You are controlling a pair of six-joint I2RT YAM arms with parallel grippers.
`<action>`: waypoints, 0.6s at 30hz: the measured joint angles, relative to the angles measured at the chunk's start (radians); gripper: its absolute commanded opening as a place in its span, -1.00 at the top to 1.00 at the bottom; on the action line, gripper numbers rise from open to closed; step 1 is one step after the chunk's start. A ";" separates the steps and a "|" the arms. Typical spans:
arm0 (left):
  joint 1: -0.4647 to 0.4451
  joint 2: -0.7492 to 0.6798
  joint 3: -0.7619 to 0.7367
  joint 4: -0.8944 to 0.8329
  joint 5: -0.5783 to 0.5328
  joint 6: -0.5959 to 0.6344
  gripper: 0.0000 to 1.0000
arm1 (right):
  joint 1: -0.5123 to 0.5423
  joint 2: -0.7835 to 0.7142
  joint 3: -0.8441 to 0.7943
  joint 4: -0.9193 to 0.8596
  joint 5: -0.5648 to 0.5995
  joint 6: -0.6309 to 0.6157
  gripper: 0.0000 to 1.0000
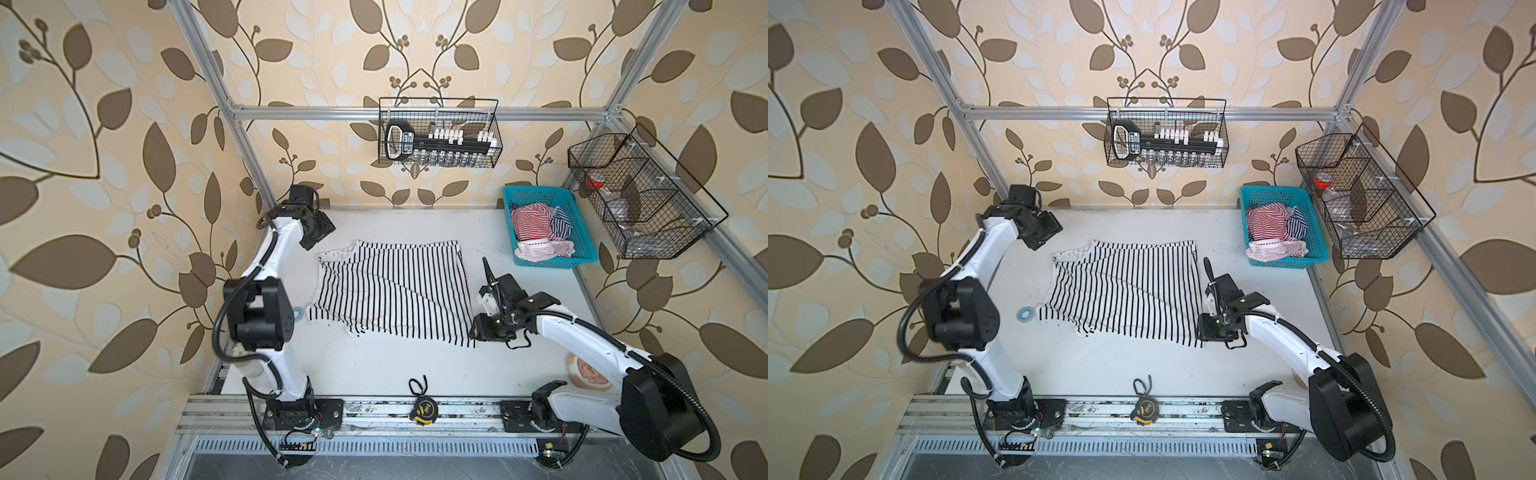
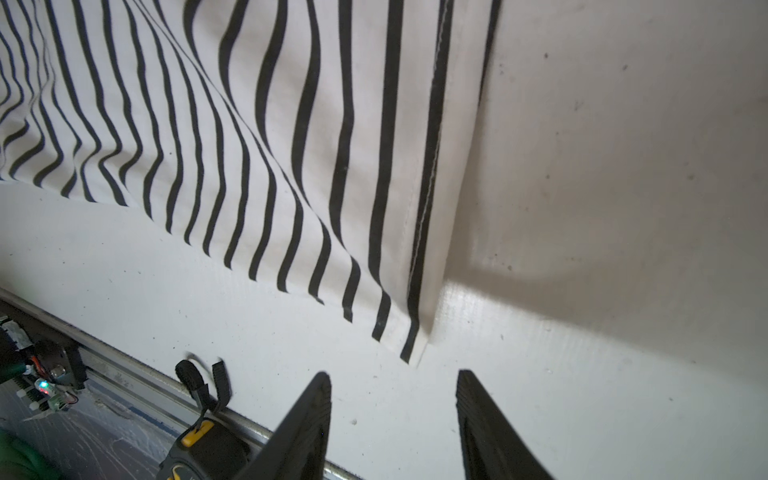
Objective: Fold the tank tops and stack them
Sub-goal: 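Move the left gripper to the hem corner nearer the robot while the right gripper holds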
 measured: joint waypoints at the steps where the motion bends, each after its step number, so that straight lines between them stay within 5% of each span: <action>1: -0.013 -0.076 -0.049 -0.003 0.001 0.005 -0.26 | 0.001 0.000 -0.005 0.007 -0.002 0.000 -0.02; 6: -0.161 -0.353 -0.269 -0.093 0.003 0.018 -0.13 | 0.014 0.015 -0.031 0.040 -0.015 0.001 -0.03; 13: -0.316 -0.452 -0.600 -0.209 0.002 -0.006 0.22 | 0.019 0.019 -0.064 0.089 -0.019 0.009 0.07; 18: -0.344 -0.517 -0.745 -0.225 0.019 -0.047 0.24 | 0.019 0.031 -0.089 0.114 -0.019 0.016 0.11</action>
